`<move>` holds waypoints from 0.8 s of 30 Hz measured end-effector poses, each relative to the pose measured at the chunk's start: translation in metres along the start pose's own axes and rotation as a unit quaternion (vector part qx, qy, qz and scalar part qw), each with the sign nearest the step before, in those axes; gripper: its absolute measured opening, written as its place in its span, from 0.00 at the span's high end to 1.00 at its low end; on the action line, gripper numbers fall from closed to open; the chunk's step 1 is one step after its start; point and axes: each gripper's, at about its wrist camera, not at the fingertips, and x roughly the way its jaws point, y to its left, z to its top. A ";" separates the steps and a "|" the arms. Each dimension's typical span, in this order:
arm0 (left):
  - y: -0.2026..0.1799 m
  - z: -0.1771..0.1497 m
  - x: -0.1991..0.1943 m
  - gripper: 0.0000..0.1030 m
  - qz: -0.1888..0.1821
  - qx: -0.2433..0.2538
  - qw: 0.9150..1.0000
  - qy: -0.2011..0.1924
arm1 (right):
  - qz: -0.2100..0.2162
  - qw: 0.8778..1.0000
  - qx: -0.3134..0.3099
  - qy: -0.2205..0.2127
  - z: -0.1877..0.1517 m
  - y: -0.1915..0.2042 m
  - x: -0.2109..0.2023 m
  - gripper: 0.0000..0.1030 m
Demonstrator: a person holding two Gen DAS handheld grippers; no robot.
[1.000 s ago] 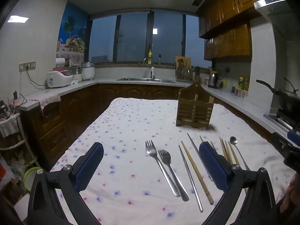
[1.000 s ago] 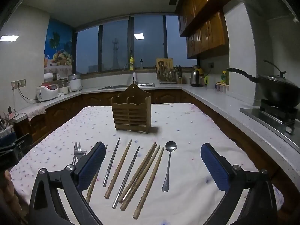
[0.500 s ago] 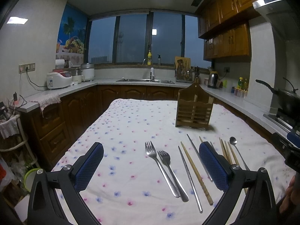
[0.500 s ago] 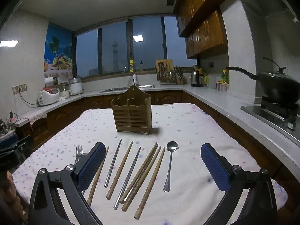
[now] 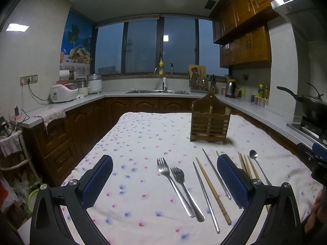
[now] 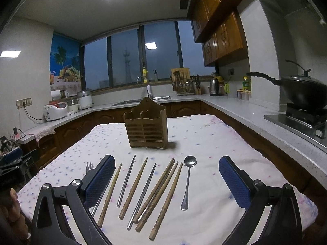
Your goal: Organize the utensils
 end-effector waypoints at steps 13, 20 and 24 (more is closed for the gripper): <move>0.000 -0.001 0.000 0.01 0.001 0.001 1.000 0.000 | 0.000 1.000 0.000 0.001 0.000 0.000 0.000 0.01; 0.000 -0.001 0.001 0.01 -0.002 0.002 1.000 0.001 | 0.001 1.000 0.002 0.003 0.000 0.000 0.000 0.01; 0.000 -0.001 0.003 0.01 -0.005 0.001 1.000 0.003 | 0.001 1.000 0.002 0.003 -0.001 0.000 0.000 0.00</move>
